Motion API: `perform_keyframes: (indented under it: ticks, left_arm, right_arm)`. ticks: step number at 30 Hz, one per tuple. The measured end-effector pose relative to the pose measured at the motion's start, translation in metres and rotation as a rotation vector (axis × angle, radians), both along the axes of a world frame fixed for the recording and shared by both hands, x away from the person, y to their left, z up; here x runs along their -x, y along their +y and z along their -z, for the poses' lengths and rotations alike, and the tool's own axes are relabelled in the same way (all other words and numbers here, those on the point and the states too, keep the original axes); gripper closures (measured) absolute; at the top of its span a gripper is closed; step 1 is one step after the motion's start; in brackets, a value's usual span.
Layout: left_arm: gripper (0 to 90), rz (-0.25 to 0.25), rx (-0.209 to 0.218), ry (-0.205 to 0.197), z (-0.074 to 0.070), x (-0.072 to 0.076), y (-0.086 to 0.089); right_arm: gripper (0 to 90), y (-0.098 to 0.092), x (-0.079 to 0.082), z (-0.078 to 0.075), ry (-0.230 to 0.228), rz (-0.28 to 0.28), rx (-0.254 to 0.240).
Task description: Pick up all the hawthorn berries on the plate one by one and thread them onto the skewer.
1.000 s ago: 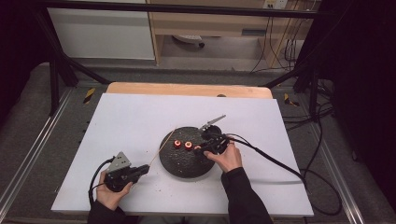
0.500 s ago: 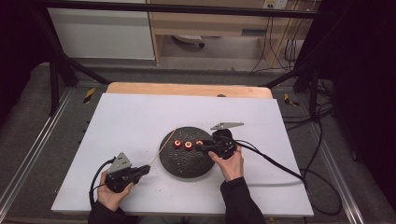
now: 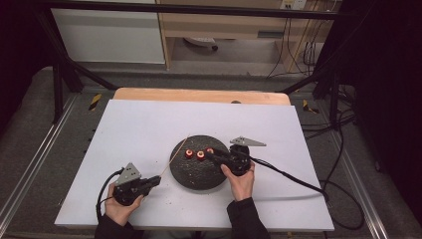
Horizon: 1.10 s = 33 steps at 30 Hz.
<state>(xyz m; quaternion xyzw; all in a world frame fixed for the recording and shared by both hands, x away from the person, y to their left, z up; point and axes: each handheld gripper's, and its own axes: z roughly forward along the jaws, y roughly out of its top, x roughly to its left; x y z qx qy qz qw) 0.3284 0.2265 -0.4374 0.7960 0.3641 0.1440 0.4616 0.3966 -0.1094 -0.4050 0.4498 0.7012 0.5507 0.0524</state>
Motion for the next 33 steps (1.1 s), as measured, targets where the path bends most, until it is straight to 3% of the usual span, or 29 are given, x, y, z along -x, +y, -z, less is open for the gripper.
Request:
perform_keyframes:
  ticks: [9,33]
  left_arm:
    - [88.1,-0.004,0.006,0.000,0.001,0.000,-0.003]
    - [88.1,-0.004,0.018,-0.008,0.001,0.002,-0.011]
  right_arm:
    - [61.5,0.005,0.003,0.006,-0.040,0.070,-0.115]
    - [61.6,0.009,-0.009,0.004,-0.126,0.166,-0.303]
